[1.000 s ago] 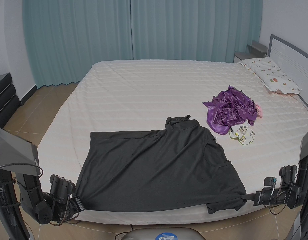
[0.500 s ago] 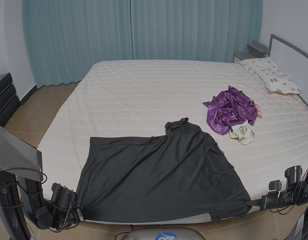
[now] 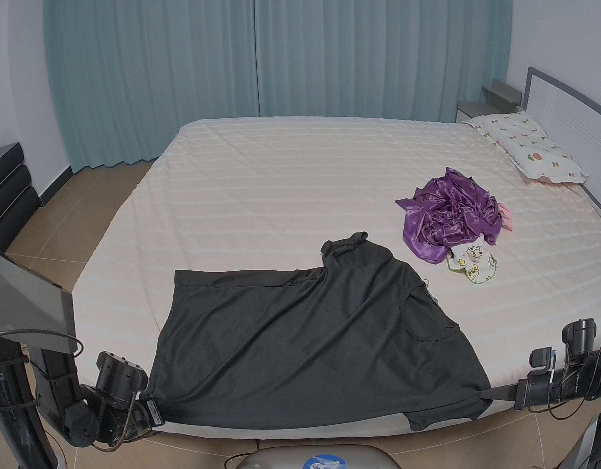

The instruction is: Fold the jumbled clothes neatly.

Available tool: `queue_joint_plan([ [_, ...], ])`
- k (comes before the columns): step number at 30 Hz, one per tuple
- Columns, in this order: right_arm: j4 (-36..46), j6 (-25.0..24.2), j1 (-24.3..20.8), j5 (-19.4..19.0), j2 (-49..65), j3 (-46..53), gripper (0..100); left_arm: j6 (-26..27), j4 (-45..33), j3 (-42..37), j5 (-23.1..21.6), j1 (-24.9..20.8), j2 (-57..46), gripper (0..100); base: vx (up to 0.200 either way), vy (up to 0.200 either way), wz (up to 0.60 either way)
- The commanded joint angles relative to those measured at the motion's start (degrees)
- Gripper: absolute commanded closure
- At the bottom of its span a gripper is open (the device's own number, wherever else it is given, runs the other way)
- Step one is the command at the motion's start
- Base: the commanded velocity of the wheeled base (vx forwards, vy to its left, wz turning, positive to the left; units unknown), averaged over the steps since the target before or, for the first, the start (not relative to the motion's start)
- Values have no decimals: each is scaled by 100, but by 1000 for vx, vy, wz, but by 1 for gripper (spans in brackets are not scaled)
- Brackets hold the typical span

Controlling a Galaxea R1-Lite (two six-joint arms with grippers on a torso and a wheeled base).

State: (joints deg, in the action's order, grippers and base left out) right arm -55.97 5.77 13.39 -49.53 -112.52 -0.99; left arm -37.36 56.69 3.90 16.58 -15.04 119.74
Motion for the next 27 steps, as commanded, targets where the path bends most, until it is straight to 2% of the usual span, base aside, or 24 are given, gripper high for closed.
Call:
queue_joint_plan([
  [1,-362,-84,-108,-127,134,46,100,-34,9,427,3,212,-442,100,0,0,0],
  [7,-1004,-216,-152,-180,-341,-139,100,-465,-35,1016,3,283,-469,100,0,0,0],
  [14,-1786,-322,-170,-136,-991,-393,100,-465,-35,1394,21,300,-486,100,0,0,0],
  [22,-2911,-1016,-249,-145,-1211,-393,100,-456,-96,1605,38,300,-662,100,0,0,0],
  [27,-3386,-1148,-328,-109,-1527,-393,100,-438,-712,1948,38,353,-680,100,0,0,0],
])
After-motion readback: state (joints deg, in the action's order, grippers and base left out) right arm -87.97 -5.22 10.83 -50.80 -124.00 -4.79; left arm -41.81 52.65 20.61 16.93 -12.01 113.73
